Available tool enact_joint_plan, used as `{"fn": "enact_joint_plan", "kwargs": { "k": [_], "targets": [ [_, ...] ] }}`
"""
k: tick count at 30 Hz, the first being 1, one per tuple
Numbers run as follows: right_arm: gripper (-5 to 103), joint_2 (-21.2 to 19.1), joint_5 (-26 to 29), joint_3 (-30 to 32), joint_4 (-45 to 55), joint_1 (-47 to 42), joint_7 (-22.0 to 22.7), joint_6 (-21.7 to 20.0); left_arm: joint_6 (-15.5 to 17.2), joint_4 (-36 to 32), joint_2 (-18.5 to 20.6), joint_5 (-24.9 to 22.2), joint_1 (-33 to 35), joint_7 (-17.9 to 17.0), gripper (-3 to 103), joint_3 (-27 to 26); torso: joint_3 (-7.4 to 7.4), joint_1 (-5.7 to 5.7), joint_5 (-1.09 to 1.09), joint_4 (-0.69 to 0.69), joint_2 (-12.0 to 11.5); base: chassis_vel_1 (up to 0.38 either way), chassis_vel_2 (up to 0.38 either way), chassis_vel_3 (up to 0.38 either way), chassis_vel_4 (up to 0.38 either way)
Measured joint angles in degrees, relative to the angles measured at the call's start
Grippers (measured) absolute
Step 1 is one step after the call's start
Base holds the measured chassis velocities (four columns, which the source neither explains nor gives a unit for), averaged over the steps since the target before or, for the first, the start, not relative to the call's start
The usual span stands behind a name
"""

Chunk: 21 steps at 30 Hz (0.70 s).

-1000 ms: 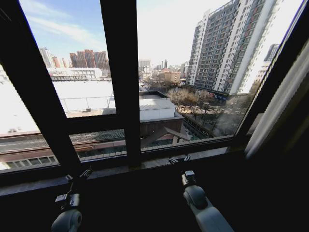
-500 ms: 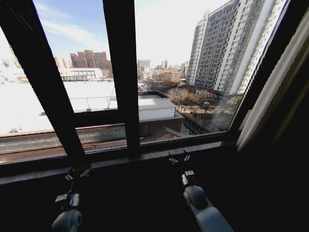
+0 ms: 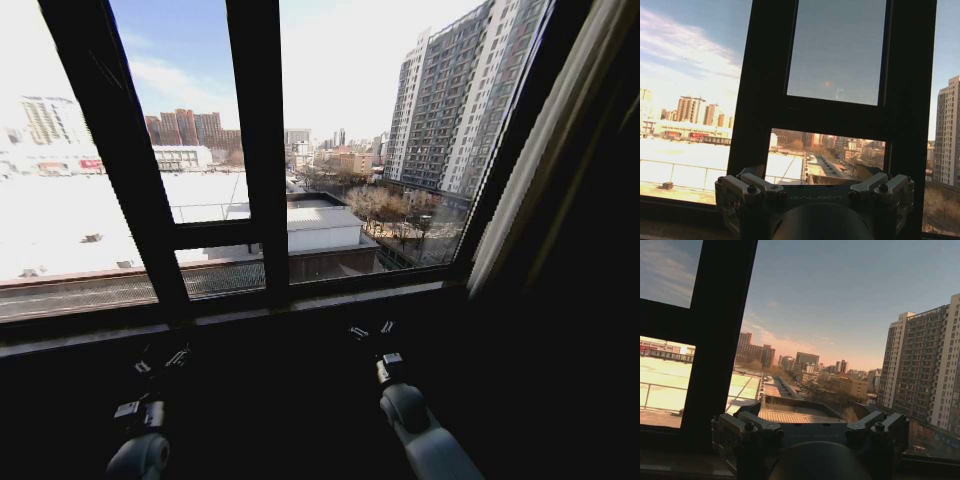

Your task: Open the curtains by pulling them apart, changing their state from closed to fully open.

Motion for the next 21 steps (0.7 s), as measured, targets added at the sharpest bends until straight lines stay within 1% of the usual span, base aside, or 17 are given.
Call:
{"fn": "enact_joint_plan", "kwargs": {
  "k": [5,9,12,21],
  "targets": [
    [100,0.0,0.0,0.0,0.0,0.0,0.0,0.0,0.0,0.0,0.0,0.0,0.0,0.0,100,0.0,0.00,0.03,0.01,-0.02,0.0,-0.135,-0.027,0.142,0.039],
    [100,0.0,0.0,0.0,0.0,0.0,0.0,0.0,0.0,0.0,0.0,0.0,0.0,0.0,100,0.0,-0.02,-0.04,0.01,-0.03,0.0,-0.112,-0.118,0.131,0.113],
    [100,0.0,0.0,0.0,0.0,0.0,0.0,0.0,0.0,0.0,0.0,0.0,0.0,0.0,100,0.0,-0.02,-0.05,0.04,-0.03,0.0,-0.036,-0.068,0.032,0.052],
    [100,0.0,0.0,0.0,0.0,0.0,0.0,0.0,0.0,0.0,0.0,0.0,0.0,0.0,100,0.0,-0.03,-0.07,0.00,0.00,0.0,0.000,0.000,0.000,0.000]
  ]
}}
